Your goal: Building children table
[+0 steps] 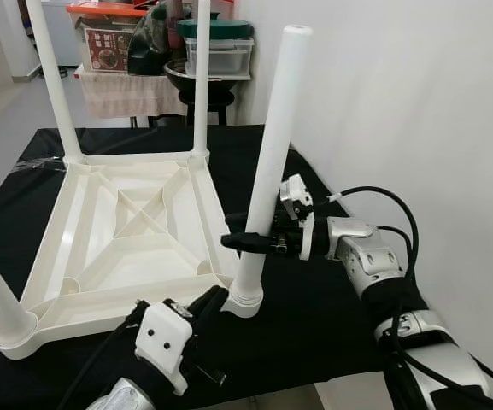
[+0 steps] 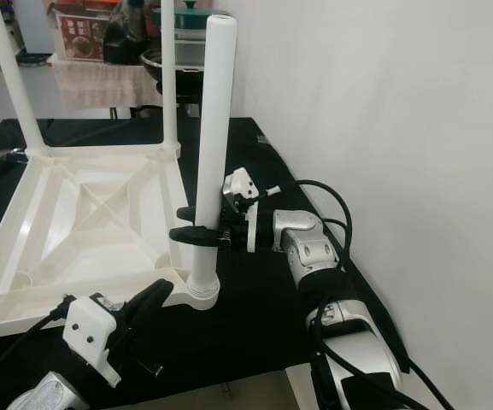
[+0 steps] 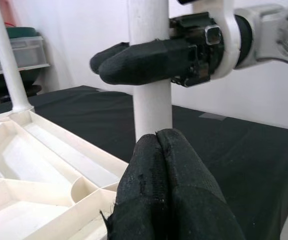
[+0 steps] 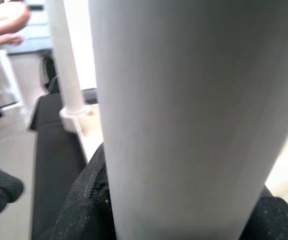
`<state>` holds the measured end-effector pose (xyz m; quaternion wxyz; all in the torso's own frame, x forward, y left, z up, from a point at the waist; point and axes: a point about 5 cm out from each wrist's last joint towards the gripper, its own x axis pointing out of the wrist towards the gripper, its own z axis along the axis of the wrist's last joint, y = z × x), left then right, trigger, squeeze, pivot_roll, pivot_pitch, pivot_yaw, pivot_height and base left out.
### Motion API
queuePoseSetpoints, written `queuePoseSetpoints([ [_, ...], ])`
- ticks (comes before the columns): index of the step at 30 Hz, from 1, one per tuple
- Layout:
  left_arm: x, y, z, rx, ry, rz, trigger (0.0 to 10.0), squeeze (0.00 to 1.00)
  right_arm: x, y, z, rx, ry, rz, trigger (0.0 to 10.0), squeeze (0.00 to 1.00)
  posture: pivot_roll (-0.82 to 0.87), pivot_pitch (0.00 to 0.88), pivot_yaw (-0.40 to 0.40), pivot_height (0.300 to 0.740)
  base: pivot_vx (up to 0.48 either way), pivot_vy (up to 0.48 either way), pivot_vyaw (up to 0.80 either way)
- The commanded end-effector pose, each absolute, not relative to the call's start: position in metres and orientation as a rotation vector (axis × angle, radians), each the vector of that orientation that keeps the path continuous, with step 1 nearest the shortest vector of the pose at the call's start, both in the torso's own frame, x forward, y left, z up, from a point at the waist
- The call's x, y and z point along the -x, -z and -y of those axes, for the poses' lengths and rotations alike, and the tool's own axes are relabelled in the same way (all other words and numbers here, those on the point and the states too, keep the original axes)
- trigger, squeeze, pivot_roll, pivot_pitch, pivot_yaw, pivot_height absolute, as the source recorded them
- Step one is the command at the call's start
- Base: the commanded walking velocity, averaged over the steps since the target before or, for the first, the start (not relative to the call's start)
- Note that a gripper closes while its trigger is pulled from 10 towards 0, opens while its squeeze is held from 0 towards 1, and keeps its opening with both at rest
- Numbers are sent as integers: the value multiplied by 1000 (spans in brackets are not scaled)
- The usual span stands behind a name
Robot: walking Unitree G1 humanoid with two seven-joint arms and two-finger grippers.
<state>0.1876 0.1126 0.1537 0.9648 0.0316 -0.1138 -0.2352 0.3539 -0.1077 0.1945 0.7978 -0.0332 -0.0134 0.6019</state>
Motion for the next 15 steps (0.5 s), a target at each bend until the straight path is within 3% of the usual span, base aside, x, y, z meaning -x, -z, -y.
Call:
queuePoseSetpoints([
  [1,-186,-156,-113,-64,480,231,10000,0,-351,-180,113,103,-1158,-16,0,0,64,34,-103,740,0,0,0],
  [6,-185,-156,-114,-66,479,232,10000,0,-334,-158,91,106,-978,-74,0,0,56,39,-100,740,0,0,0],
  [7,-185,-157,-115,-66,479,232,10000,0,-332,-151,85,41,-734,-102,0,0,49,45,-94,740,0,0,0],
  [9,-186,-156,-116,-66,481,230,10000,0,-317,-142,74,41,-516,-93,0,0,59,40,-94,740,0,0,0],
  [15,-187,-155,-116,-65,483,226,10000,0,-316,-141,68,41,-526,-106,0,0,52,23,-94,740,0,0,0],
])
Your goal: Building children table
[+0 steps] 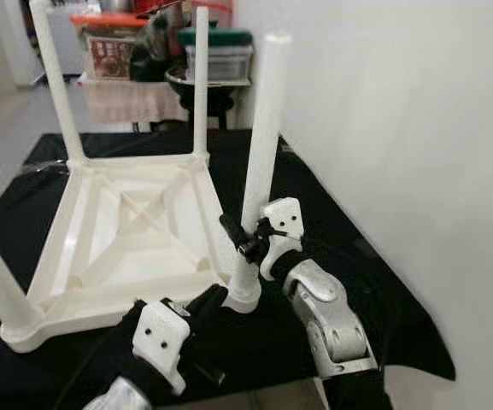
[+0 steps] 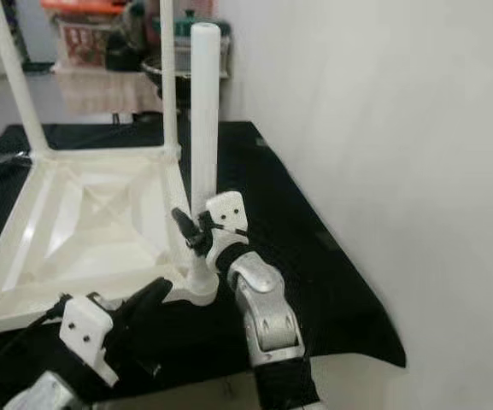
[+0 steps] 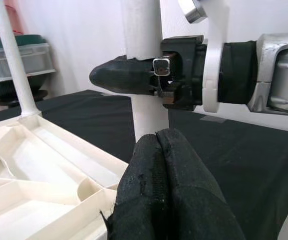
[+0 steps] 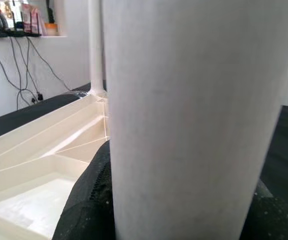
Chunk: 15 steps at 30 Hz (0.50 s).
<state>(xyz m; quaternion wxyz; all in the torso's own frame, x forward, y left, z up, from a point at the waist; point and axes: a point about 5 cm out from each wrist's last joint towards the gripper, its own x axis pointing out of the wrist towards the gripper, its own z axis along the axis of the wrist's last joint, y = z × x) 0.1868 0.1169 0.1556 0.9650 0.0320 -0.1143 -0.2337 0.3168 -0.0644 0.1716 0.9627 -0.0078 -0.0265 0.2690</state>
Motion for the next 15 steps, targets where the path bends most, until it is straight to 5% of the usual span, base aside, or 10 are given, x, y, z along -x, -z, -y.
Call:
queuePoseSetpoints([
  [1,-187,-155,-116,-64,484,227,10000,0,-315,-141,68,46,-528,-108,0,0,52,23,-94,740,0,0,0],
  [8,-187,-155,-115,-66,479,228,10000,0,-312,-142,68,70,-480,-132,0,0,58,18,-95,740,0,0,0],
  [9,-186,-154,-115,-66,479,227,10000,0,-313,-145,67,60,-493,-126,10000,459,57,15,-92,740,0,0,0],
  [10,-186,-154,-115,-65,481,226,10000,0,-313,-151,63,48,-538,-104,10000,1000,58,14,-93,740,0,0,0],
  [15,-186,-154,-114,-62,485,224,10000,0,-323,-175,62,-2,-760,12,10000,1000,59,9,-93,740,0,0,0],
])
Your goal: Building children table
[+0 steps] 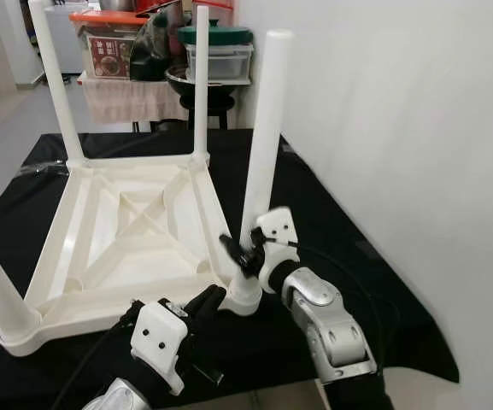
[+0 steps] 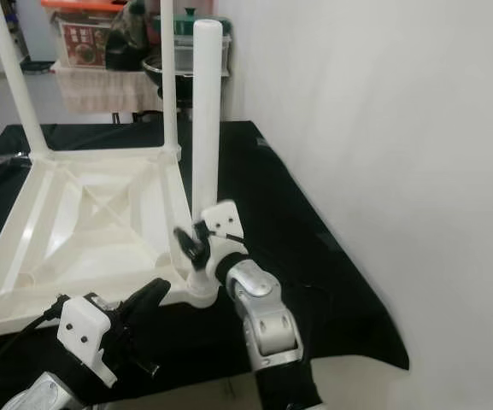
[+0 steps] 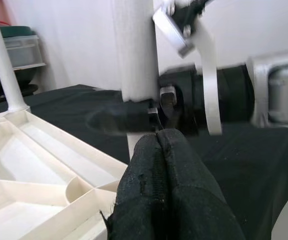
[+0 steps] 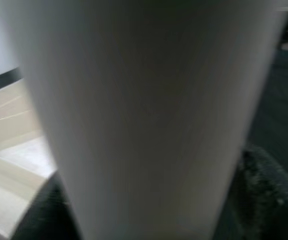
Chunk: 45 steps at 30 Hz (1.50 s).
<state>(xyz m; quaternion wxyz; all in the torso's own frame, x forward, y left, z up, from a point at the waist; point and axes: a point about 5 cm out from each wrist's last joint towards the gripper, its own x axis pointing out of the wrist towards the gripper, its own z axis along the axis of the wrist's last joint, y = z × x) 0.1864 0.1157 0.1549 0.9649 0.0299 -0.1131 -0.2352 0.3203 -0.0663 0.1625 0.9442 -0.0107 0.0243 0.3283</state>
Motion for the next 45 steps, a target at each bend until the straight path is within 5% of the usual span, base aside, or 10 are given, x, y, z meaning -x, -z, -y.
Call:
queuePoseSetpoints([
  [1,-186,-154,-114,-62,485,224,10000,0,-323,-175,62,-2,-760,12,10000,1000,59,9,-93,740,0,0,0],
  [4,-185,-153,-113,-62,485,224,10000,0,-327,-184,66,3,-923,49,10000,1000,63,4,-93,740,0,0,0],
  [7,-185,-153,-113,-63,484,222,10000,0,-326,-189,71,37,-1134,41,10000,302,70,0,-97,740,0,0,0],
  [10,-185,-152,-113,-63,483,222,10000,0,-325,-191,73,58,-1215,33,10000,302,70,0,-97,740,0,0,0],
  [11,-185,-152,-113,-63,483,222,10000,0,-327,-191,75,87,-1234,27,10000,0,71,0,-97,740,0,0,0],
  [19,-185,-152,-112,-64,481,220,10000,0,-346,-200,85,100,-1410,-12,10000,0,83,0,-97,740,0,0,0],
  [20,-185,-152,-112,-64,481,220,10000,0,-349,-202,87,93,-1430,-23,0,0,82,0,-96,740,0,0,0],
  [33,-184,-153,-111,-63,482,223,10000,0,-342,-195,101,27,-1344,-12,0,0,72,10,-97,740,0,0,0],
  [39,-182,-155,-114,-65,482,224,10000,0,-309,-142,68,-51,-650,-169,0,0,63,29,-95,740,0,0,0],
  [45,-185,-154,-116,-66,484,220,10000,0,-307,-143,58,-24,-632,-135,0,0,60,18,-84,740,0,0,0],
])
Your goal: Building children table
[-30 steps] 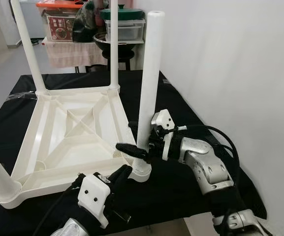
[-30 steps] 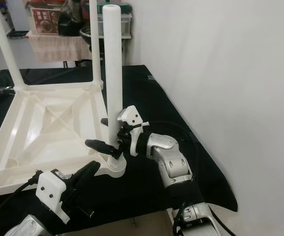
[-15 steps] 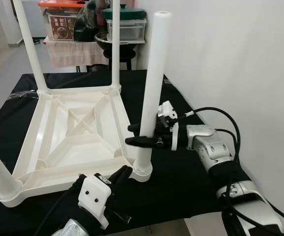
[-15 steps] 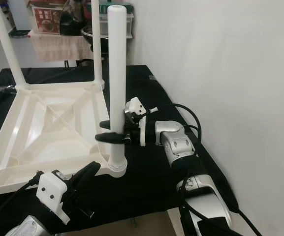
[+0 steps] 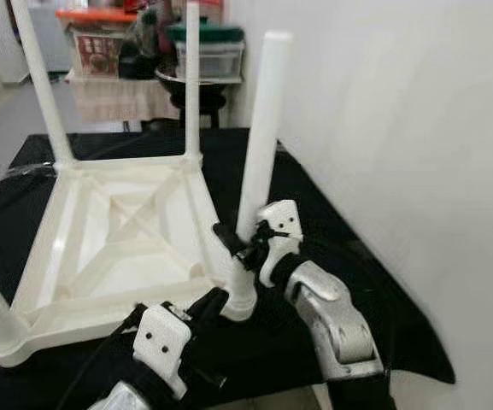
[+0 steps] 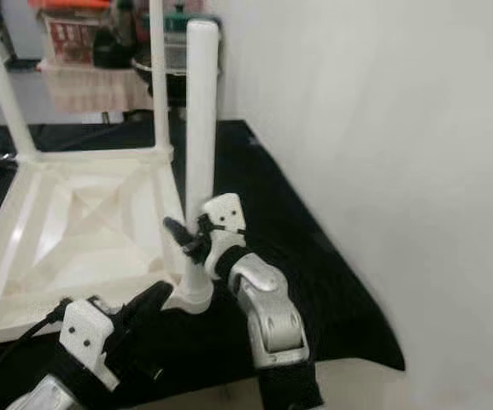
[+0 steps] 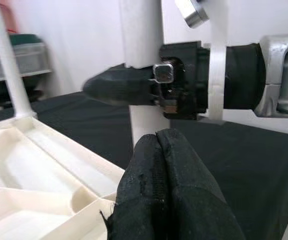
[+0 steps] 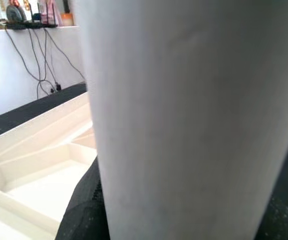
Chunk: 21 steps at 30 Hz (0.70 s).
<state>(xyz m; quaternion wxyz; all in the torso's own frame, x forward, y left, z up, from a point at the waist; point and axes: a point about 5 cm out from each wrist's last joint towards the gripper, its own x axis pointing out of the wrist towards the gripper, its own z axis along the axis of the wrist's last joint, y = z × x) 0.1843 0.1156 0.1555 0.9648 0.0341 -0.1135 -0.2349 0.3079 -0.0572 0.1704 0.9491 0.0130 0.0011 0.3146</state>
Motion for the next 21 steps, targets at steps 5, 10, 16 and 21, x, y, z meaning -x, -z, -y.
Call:
queuePoseSetpoints([
  [5,-185,-155,-116,-69,479,222,10000,0,-308,-148,56,-13,-615,-129,78,0,67,20,-86,740,0,0,0],
  [10,-185,-155,-116,-71,476,222,10000,0,-307,-153,52,-7,-626,-129,10000,1000,65,20,-84,740,0,0,0],
  [16,-186,-155,-116,-69,480,221,10000,0,-308,-170,43,-38,-951,-55,10000,1000,64,17,-80,740,0,0,0],
  [21,-186,-155,-115,-68,480,222,10000,0,-312,-184,47,-34,-1124,4,10000,1000,68,14,-85,740,0,0,0],
])
